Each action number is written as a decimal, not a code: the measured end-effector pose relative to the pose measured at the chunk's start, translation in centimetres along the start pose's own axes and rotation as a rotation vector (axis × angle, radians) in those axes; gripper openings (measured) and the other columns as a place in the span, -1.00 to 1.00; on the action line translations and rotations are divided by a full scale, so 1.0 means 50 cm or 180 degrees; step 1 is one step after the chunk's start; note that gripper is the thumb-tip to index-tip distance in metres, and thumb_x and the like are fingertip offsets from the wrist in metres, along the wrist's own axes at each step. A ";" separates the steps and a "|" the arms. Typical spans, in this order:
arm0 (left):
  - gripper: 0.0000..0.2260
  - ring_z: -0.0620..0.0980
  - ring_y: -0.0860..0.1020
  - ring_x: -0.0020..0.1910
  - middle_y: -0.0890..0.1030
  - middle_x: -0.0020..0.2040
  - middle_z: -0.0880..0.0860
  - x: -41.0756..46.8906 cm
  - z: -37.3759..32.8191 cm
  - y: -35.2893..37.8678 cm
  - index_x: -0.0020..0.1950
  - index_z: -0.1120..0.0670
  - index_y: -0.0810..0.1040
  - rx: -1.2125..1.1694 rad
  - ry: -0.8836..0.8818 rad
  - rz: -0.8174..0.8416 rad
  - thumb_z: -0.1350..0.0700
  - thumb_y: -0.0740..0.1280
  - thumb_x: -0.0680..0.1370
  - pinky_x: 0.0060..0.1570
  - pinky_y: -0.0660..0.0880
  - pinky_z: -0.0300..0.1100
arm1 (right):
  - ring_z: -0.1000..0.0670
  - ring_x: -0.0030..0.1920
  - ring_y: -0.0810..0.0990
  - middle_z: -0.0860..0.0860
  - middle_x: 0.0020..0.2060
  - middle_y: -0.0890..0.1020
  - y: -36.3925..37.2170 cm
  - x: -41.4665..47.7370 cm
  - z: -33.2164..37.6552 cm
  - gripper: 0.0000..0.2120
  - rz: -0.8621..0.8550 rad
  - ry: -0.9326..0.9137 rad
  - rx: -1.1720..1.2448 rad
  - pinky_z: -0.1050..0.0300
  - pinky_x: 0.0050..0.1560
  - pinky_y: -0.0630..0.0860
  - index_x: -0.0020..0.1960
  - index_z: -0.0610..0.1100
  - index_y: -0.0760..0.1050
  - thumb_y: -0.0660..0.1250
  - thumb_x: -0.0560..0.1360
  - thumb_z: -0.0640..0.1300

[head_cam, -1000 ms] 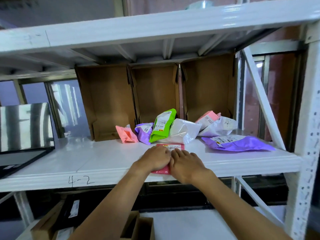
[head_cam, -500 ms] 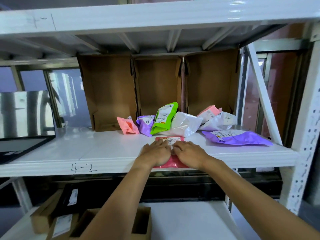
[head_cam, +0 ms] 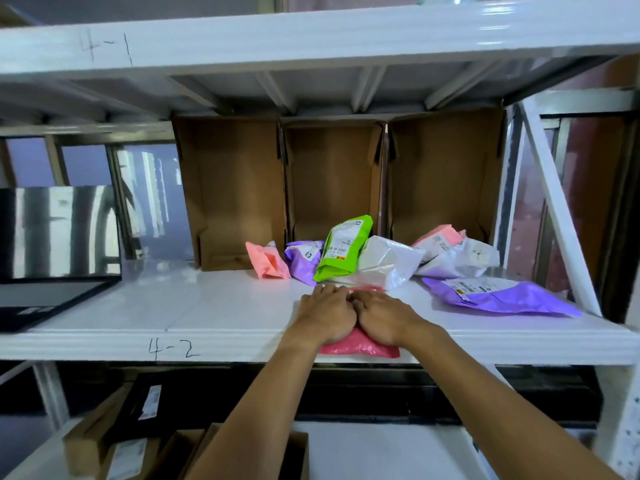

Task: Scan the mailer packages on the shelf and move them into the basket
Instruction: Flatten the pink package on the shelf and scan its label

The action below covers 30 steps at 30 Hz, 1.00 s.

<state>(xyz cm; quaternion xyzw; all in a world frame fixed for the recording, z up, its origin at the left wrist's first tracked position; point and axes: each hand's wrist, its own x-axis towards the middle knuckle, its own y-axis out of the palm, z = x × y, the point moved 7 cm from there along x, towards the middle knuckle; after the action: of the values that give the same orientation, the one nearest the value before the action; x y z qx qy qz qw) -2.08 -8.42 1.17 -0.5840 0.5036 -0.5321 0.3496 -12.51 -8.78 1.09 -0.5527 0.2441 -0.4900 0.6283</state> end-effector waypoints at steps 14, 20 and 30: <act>-0.49 -0.07 -0.12 0.61 -0.11 0.65 -0.04 0.024 0.009 0.042 0.65 0.02 -0.08 0.0387 0.0267 0.0814 -0.03 -0.13 0.69 0.54 -0.05 0.17 | 0.03 0.60 -0.05 -0.02 0.62 0.02 0.044 0.046 -0.039 -0.45 0.0317 0.0124 -0.0262 -0.01 0.58 -0.06 0.62 -0.03 0.06 -0.22 0.66 0.06; -0.44 -0.09 -0.16 0.61 -0.14 0.65 -0.04 0.037 0.028 0.058 0.65 0.00 -0.12 0.0415 0.0109 0.0888 -0.11 -0.15 0.65 0.54 -0.11 0.18 | 0.02 0.61 -0.06 0.00 0.62 0.00 0.042 0.040 -0.036 -0.45 0.0352 0.0137 -0.0334 -0.06 0.58 -0.04 0.62 -0.01 0.05 -0.19 0.66 0.08; -0.50 -0.09 -0.11 0.61 -0.08 0.65 -0.05 0.018 0.010 0.036 0.64 0.00 -0.04 0.0252 0.0071 0.0785 -0.02 -0.10 0.70 0.54 -0.04 0.15 | 0.02 0.61 -0.08 0.01 0.62 -0.03 0.037 0.029 -0.032 -0.44 0.0396 0.0202 -0.0331 -0.08 0.57 -0.05 0.63 0.00 0.01 -0.14 0.65 0.10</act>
<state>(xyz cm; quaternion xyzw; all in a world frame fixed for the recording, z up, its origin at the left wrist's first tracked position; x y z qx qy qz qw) -2.05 -9.80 -0.40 -0.4974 0.5540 -0.5110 0.4296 -12.62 -10.97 -0.71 -0.5526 0.3229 -0.4540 0.6199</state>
